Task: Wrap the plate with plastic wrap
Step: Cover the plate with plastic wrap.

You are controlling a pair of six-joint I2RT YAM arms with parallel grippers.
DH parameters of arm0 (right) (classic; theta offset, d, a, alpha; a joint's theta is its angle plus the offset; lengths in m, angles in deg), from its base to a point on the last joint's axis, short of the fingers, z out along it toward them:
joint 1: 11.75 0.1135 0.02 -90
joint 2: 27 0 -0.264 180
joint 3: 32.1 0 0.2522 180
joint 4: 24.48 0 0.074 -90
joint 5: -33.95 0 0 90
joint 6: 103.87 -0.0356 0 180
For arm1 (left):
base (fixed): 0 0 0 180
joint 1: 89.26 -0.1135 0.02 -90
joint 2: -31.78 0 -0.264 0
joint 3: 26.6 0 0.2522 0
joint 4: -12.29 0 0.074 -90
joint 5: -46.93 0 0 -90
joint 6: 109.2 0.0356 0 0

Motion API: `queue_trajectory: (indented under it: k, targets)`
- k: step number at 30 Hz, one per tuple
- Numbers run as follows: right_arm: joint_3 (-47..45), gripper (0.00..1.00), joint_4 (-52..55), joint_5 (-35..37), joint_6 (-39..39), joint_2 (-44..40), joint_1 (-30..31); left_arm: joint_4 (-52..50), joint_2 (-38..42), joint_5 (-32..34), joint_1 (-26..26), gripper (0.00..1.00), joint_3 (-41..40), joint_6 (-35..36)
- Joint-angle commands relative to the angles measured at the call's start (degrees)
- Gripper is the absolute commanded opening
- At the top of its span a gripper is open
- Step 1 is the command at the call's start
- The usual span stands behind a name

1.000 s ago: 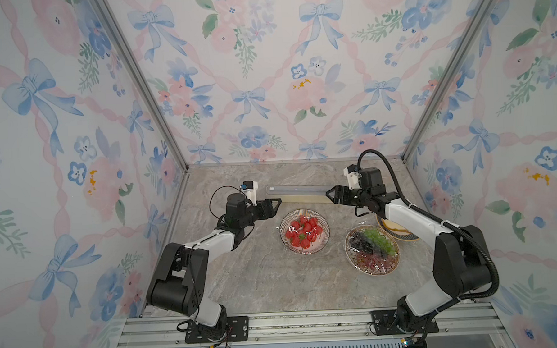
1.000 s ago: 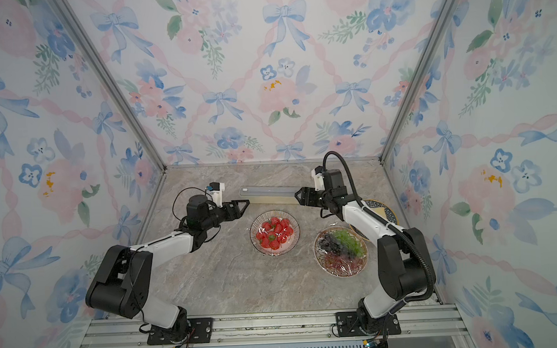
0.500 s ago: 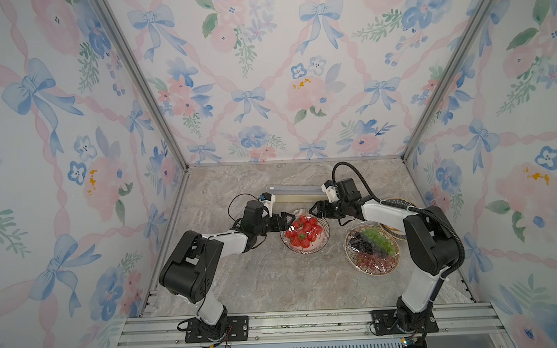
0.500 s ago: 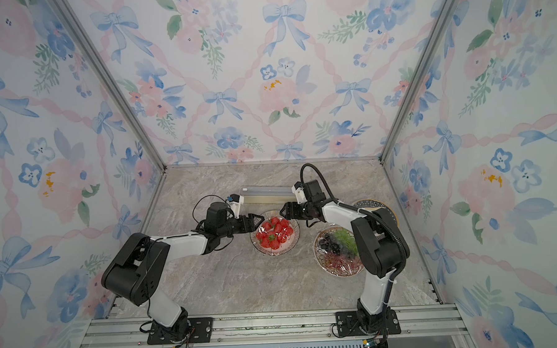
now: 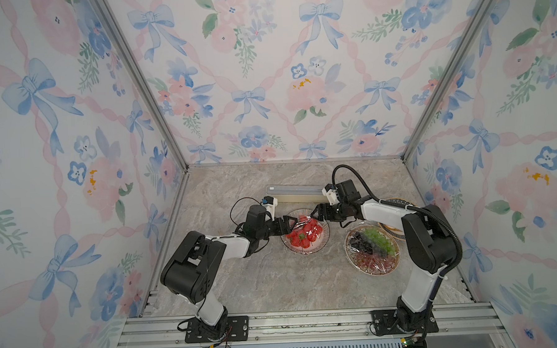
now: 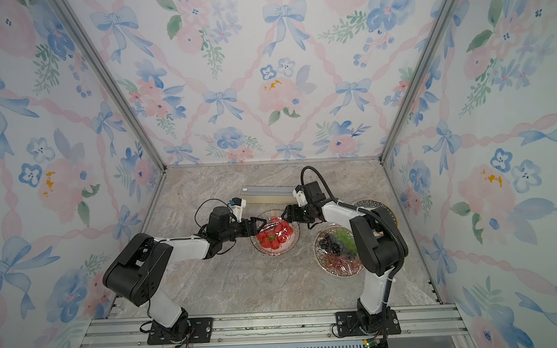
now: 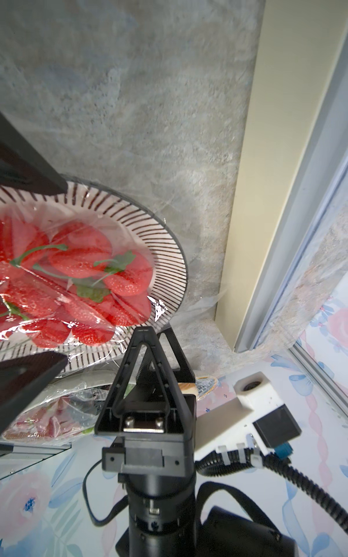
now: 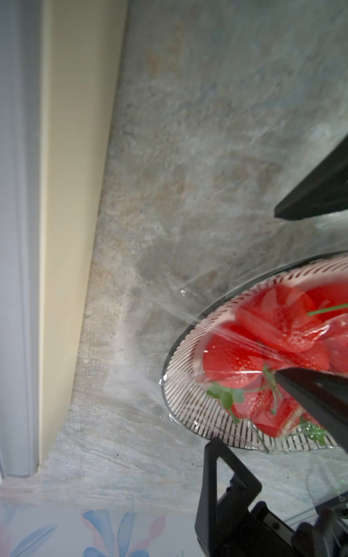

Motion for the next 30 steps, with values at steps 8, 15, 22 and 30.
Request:
queue_trajectory:
  k: [8,15,22,30]
  targets:
    - [-1.70,0.79,0.26,-3.60,-2.13,-0.20,-0.04,-4.83,3.01,3.89,0.13,0.85,-3.51,-1.55]
    - [-2.90,0.80,-1.94,-8.30,-3.67,-0.79,1.10,-4.75,2.62,1.93,2.37,0.85,-3.37,-1.82]
    - [-4.77,0.80,-3.36,-9.43,-7.44,-3.52,5.84,-4.74,3.28,0.83,4.65,0.85,-1.53,-2.22]
    - [-12.40,0.80,-7.99,-7.29,-17.82,-8.08,9.51,-4.82,3.21,2.84,0.60,0.85,-2.27,-1.37]
